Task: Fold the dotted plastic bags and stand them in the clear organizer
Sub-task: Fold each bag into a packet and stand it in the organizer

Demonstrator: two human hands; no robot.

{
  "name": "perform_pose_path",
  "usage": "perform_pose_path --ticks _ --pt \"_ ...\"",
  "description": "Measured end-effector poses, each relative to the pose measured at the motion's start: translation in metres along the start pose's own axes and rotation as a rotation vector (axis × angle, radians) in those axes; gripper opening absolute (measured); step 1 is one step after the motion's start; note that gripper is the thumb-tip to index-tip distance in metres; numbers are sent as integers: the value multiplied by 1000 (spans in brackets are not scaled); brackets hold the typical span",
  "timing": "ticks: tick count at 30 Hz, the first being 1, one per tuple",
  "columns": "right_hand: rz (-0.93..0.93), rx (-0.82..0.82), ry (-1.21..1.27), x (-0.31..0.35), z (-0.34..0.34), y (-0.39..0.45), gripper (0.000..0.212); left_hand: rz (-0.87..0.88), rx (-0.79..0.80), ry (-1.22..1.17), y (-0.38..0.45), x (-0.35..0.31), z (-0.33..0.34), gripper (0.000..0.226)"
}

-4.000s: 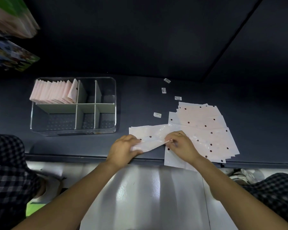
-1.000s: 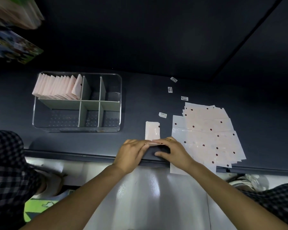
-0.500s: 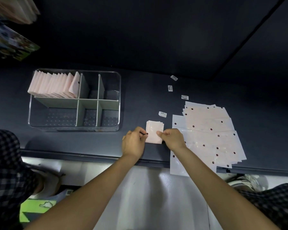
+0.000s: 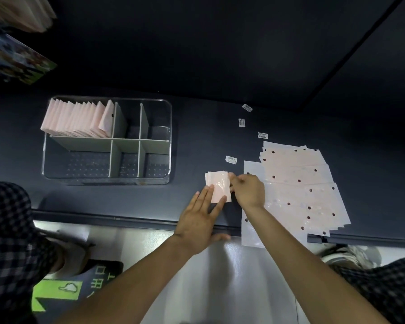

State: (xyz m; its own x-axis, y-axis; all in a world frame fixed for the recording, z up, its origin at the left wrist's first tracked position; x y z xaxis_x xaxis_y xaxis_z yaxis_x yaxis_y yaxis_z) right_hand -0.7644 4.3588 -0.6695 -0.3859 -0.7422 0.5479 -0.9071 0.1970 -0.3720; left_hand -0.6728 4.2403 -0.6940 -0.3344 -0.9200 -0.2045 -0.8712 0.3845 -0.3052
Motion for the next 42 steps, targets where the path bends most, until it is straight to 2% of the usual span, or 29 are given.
perform_pose_path --ticks 2,3,5,7,8,10,12,14,17,21,25,27,31,32,34,36,42 --pt "-101 -165 208 6 -10 -7 26 14 8 19 -1 1 0 95" --pt "-140 -127 355 10 -9 -6 19 11 3 24 -1 1 0 95" --pt "-148 164 598 21 9 -5 16 -2 3 16 -1 1 1 95" --pt "-108 464 646 28 31 -7 21 -2 6 -6 -1 1 1 94" --pt "-89 529 636 31 35 -5 23 -4 8 -10 -1 1 1 94" --pt "-62 519 652 34 36 2 24 -15 12 -6 -2 1 0 93" --pt "-130 423 533 37 29 11 23 -16 23 -7 -2 1 -1 92" --pt "-317 366 268 47 20 14 30 -14 32 -17 -3 1 -3 91" --pt "-553 428 -136 55 23 8 40 -24 -42 -97 -8 6 -12 80" --pt "-623 467 -458 43 27 -7 33 -120 -279 -270 -22 22 -26 46" --pt "-610 380 -541 31 24 -18 19 -278 -317 -469 -24 35 -22 23" --pt "-533 409 -490 23 25 -21 15 -340 -336 -643 -26 42 -19 21" --pt "-307 493 -35 13 19 -31 18 -506 -303 -1194 -29 55 -21 53" --pt "-280 486 73 14 15 -34 17 -503 -259 -1341 -27 55 -23 54" --pt "-238 482 257 21 9 -42 16 -438 -163 -1537 -27 54 -31 37" --pt "-243 496 345 34 4 -50 16 -399 -93 -1624 -31 57 -41 19" --pt "-357 481 265 86 -2 -64 6 -368 -90 -1507 -53 113 -85 16"
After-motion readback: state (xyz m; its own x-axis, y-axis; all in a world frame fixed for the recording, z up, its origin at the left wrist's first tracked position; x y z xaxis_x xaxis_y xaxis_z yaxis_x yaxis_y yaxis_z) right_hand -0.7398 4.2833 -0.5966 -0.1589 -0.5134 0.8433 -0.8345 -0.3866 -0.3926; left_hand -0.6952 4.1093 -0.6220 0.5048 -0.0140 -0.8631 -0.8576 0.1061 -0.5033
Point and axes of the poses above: each hand's wrist, its own y-axis towards the middle knuckle, its own z-axis out of the palm, x = y × z, the point moved 6 cm from there along y, towards the middle knuckle, and after that the axes turned 3 degrees about x, right-handed, at the moved point
